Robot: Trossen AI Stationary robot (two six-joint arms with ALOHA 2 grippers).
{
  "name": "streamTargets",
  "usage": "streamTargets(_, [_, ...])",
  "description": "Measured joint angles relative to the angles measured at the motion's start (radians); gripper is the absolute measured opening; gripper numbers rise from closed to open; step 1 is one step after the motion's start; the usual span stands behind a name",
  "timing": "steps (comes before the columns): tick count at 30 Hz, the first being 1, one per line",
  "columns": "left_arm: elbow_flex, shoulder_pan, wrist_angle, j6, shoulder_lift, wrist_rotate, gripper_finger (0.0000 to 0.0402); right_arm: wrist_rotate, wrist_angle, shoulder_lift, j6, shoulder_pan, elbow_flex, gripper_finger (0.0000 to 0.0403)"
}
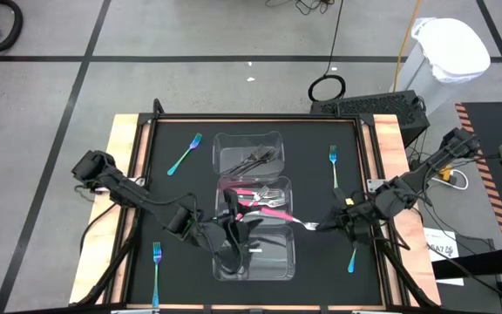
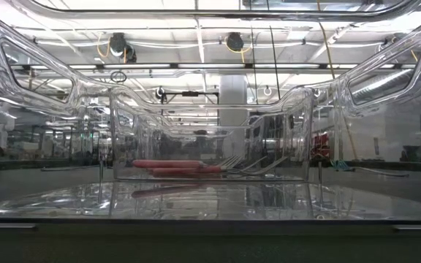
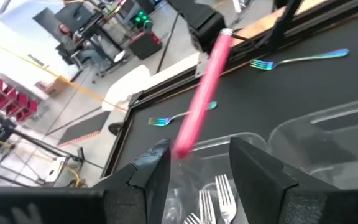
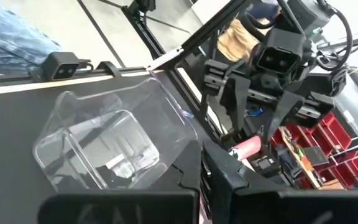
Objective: Sort silverware by color (type)
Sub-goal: Put the pink fork into the middle transparent bin
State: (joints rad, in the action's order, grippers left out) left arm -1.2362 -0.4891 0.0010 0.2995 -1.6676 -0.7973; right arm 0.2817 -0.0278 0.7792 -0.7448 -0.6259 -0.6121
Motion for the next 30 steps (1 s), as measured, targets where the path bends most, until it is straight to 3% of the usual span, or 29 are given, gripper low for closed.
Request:
streamTargets(4, [0.000,-0.013,0.013,0.033,0.000,0.000,0.0167,-0.010,-0.002,0.000,0.022,0.000,0.000,0.0001])
streamTargets(11, [0.000,-0.014,0.020,0.054,0.000,0.018,0.0167,-0.155,-0.040,0.000,0.040,0.000,0.000,0.0001])
streamTargets(30, [0.000,0.014,0.171,0.163,-0.034,0.097,0.0161,-0.153,-0.068,0.000,0.052,0.000,0.000,0.0001])
